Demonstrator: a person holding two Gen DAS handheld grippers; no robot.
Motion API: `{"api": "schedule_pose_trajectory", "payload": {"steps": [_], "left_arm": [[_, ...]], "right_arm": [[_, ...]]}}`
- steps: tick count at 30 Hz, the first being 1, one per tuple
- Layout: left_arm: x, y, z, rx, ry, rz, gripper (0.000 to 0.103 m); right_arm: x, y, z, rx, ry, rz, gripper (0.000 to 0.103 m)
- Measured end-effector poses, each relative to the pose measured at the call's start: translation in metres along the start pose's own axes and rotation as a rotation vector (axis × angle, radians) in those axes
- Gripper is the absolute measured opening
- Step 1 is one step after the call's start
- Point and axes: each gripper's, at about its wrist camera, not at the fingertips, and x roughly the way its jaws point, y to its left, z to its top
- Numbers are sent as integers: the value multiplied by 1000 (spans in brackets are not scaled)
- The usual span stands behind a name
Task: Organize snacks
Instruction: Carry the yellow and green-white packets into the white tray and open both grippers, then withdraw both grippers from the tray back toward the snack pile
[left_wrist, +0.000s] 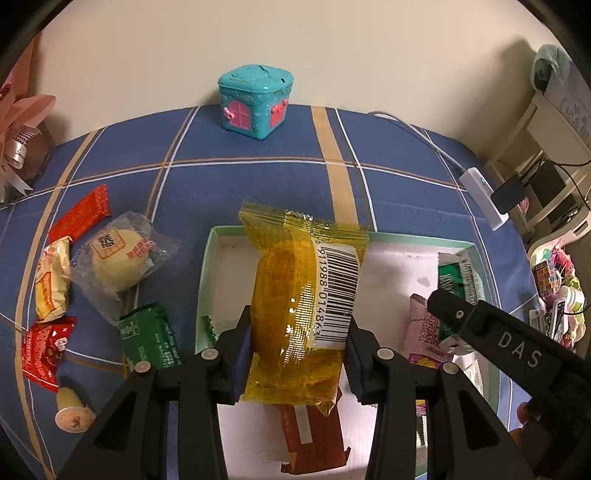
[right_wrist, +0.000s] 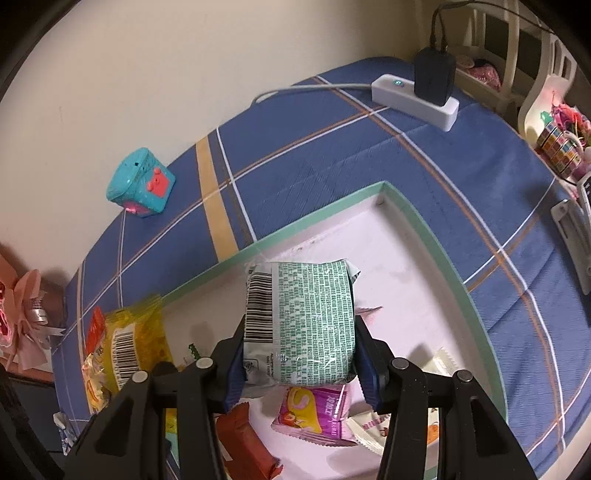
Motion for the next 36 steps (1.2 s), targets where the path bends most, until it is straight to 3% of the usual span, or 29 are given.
{"api": "schedule_pose_trajectory", "payload": {"steps": [8,9,11,12,18,22,24,26,30,32,36], "left_arm": [[11,-2,0,15,17,-11,45],[12,-2,0,16,19,-12,47],[11,-2,1,13,17,-13,62],[10,-1,2,8,14,-20,65],[1,7,4,-8,21,-7,66],[-4,19,6,-49,38,22,67],[-6,31,6,-93,48,46,69],[-7,40,6,-121,47,63,78],[-11,60,8,-176,35,99,82],[-13,69,8,-198,25,114,90],[-14,79,8,-223,12,127,91]], "right_arm": [[6,5,-2,-12,19,2,55],[6,5,-3,-13,22,2,55],[7,5,-3,-13,25,0,56],[6,6,-3,-15,25,3,57],[-2,11,-5,-41,17,-18,64],[-11,15,-4,-62,5,-46,79],[-15,18,-3,-81,-3,-69,82],[-17,19,-3,-93,-6,-83,90],[-22,21,-2,-115,-22,-101,94],[-23,23,-2,-126,-28,-108,103],[-21,27,-5,-162,-31,-123,103]]}}
